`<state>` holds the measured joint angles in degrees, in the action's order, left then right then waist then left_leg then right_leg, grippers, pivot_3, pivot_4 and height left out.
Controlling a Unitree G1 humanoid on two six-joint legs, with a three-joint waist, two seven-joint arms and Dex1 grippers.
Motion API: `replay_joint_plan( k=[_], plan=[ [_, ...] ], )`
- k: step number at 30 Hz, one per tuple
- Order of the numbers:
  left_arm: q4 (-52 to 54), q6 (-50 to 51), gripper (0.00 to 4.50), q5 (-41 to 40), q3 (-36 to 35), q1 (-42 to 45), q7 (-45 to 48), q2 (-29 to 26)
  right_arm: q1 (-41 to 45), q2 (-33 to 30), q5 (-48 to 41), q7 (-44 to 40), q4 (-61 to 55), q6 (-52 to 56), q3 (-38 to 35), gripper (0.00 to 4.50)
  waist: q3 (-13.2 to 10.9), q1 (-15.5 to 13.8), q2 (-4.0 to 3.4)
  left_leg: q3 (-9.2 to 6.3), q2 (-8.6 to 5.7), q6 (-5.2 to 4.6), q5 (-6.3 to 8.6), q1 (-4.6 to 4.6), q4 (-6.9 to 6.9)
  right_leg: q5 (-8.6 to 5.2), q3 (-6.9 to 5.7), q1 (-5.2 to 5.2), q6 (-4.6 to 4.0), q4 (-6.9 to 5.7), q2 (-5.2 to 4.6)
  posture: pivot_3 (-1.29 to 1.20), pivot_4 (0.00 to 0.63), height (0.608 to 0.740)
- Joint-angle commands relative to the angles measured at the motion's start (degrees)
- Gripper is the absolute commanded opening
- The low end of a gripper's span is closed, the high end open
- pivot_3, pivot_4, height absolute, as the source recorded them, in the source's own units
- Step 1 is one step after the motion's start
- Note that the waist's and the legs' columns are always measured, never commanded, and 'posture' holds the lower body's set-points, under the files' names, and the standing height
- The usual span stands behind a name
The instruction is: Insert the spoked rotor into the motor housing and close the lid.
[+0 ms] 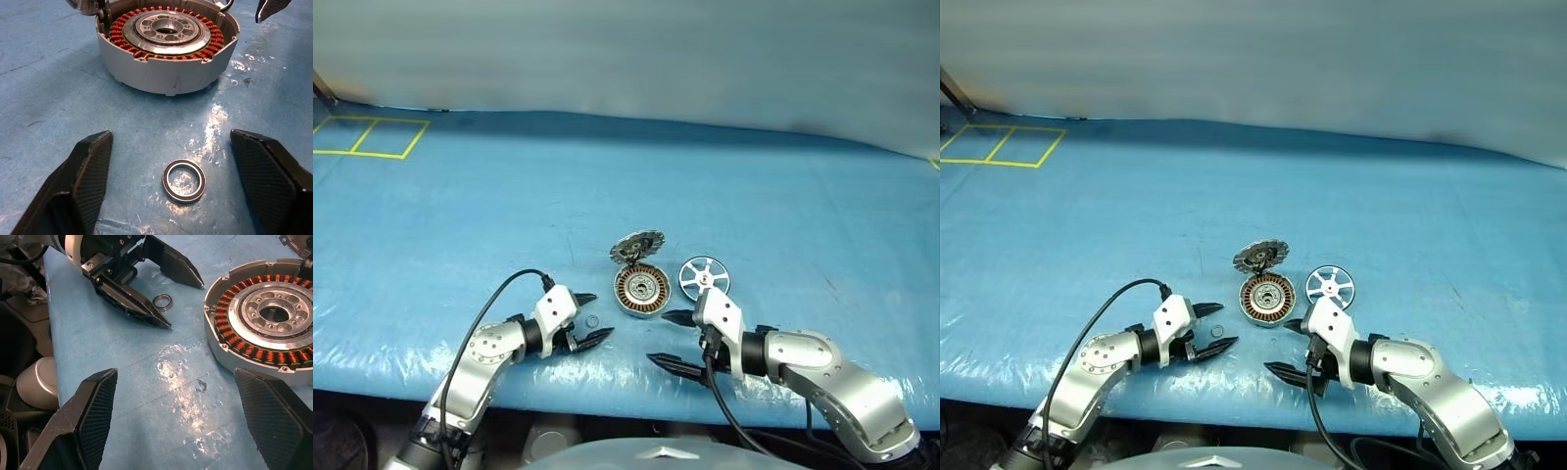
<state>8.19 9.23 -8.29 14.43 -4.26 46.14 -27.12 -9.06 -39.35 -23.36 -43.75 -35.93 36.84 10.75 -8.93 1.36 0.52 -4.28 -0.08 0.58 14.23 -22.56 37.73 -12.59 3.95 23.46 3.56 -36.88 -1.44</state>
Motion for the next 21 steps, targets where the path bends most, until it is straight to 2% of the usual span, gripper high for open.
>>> replay_joint_plan(
  k=[1,6,17,21],
  plan=[
    [-1.2,1.1,2.22,0.1,0.7,-0.7,0.3,-0.2,0.5,-0.1,0.9,0.1,0.1,-1.7,0.2,4.01,0.0,0.0,0.0,0.0,0.0,0.0,0.0,0.0,-0.01,0.0,0.0,0.01,0.0,0.0,0.0,0.0,0.15,0.74],
    [-1.0,3.2,0.65,-0.4,0.7,-1.1,1.5,-1.5,0.7,0.2,1.7,0.3,0.3,-1.9,0.3,4.01,0.0,0.0,0.0,0.0,0.0,0.0,0.0,0.01,0.0,0.0,0.0,0.0,0.0,0.0,0.0,0.0,0.15,0.74],
    [-3.2,0.0,0.65,2.1,0.4,-0.2,-0.6,-1.9,1.7,0.4,3.8,1.4,0.7,-1.9,1.1,4.01,0.0,0.2,-0.01,0.0,0.01,0.0,0.0,0.03,-0.01,0.0,0.0,0.0,0.0,-0.01,0.01,0.0,0.15,0.74],
    [-3.3,-3.5,0.65,1.4,-1.6,1.1,-3.1,0.4,1.7,0.9,3.9,1.5,1.1,-2.3,0.8,4.01,0.0,0.1,-0.01,0.0,0.02,0.0,0.0,0.05,0.04,0.0,0.0,-0.03,0.0,-0.04,0.01,0.0,0.15,0.74]
  ],
)
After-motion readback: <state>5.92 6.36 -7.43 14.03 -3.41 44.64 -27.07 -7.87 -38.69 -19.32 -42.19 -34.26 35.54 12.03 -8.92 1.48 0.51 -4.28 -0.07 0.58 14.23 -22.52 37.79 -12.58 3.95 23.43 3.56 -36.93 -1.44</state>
